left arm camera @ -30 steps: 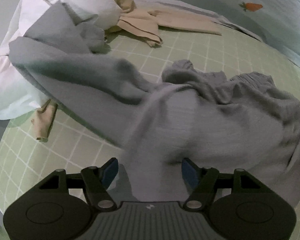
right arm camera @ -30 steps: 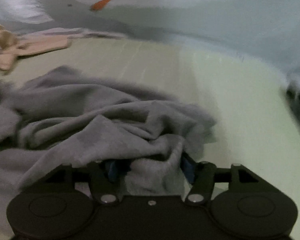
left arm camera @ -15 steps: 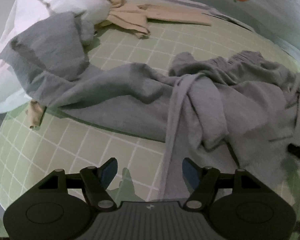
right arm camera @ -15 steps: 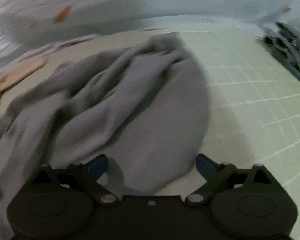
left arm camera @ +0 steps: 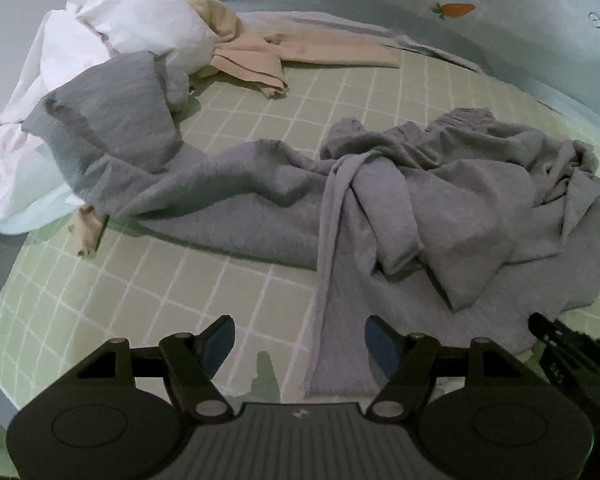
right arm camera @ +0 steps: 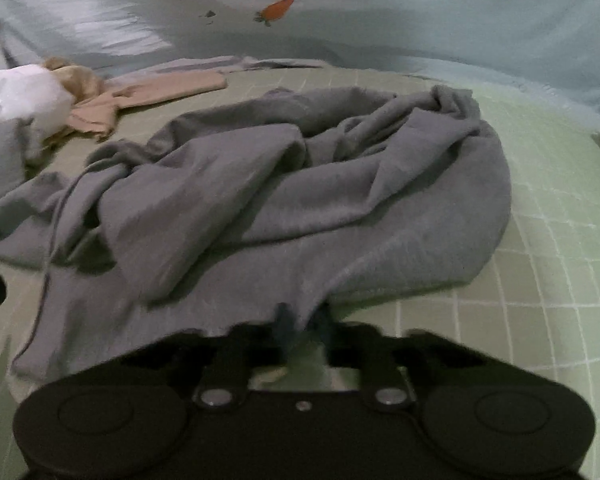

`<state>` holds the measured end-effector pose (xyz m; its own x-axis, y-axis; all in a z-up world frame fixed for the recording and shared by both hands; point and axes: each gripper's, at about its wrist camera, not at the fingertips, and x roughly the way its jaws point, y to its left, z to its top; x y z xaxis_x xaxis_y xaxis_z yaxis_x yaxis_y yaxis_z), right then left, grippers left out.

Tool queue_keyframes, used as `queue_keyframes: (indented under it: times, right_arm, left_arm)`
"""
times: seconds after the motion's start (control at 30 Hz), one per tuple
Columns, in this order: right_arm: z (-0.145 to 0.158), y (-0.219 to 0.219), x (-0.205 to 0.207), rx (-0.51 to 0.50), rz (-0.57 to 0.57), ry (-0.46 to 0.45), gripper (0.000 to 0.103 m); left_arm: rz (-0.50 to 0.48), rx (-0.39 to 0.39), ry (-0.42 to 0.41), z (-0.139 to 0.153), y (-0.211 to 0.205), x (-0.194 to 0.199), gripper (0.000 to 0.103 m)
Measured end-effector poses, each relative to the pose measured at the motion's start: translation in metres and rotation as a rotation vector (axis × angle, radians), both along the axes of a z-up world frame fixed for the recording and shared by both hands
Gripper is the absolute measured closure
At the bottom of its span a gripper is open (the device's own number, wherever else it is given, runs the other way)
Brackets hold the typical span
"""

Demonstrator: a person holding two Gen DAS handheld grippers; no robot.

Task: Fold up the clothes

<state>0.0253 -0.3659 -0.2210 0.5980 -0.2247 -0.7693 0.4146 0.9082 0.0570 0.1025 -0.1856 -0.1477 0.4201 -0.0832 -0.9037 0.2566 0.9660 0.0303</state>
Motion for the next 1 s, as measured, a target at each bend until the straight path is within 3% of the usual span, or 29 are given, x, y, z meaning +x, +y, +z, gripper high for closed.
queue_keyframes:
  times: [0.2, 0.47, 0.53, 0.57, 0.6, 0.63, 0.73, 0.87, 1.0]
  right_arm:
    - [0.004, -0.031, -0.040, 0.000, -0.046, 0.005, 0.101]
    - [0.028, -0.169, -0.079, -0.319, -0.334, 0.053, 0.101]
    - [0.037, -0.187, -0.088, -0.285, -0.374, 0.040, 0.092]
    - [0.040, -0.186, -0.092, -0.274, -0.375, 0.028, 0.084]
    - [0.042, -0.178, -0.097, -0.258, -0.362, 0.013, 0.062]
    - [0.040, -0.166, -0.100, -0.238, -0.329, 0.000, 0.052]
    - [0.024, -0.129, -0.106, -0.181, -0.194, -0.002, 0.050]
    - [-0.002, -0.091, -0.108, -0.152, -0.107, 0.059, 0.041]
    - [-0.003, -0.108, -0.122, -0.060, -0.134, 0.028, 0.043]
  left_arm:
    - [-0.001, -0.023, -0.021, 0.011, -0.009, -0.036, 0.030]
    - [-0.011, -0.014, -0.033, 0.012, -0.020, -0.087, 0.030]
    - [-0.013, -0.007, -0.022, 0.009, -0.020, -0.096, 0.030]
    - [-0.012, -0.004, -0.016, 0.009, -0.019, -0.098, 0.030]
    - [-0.008, -0.001, -0.011, 0.008, -0.017, -0.099, 0.030]
    - [-0.002, 0.000, -0.010, 0.009, -0.015, -0.100, 0.030]
    - [0.010, 0.002, -0.039, 0.019, -0.011, -0.099, 0.030]
    - [0.022, 0.001, -0.062, 0.028, -0.011, -0.101, 0.028]
    - [0.025, 0.012, -0.052, 0.026, -0.013, -0.107, 0.027]
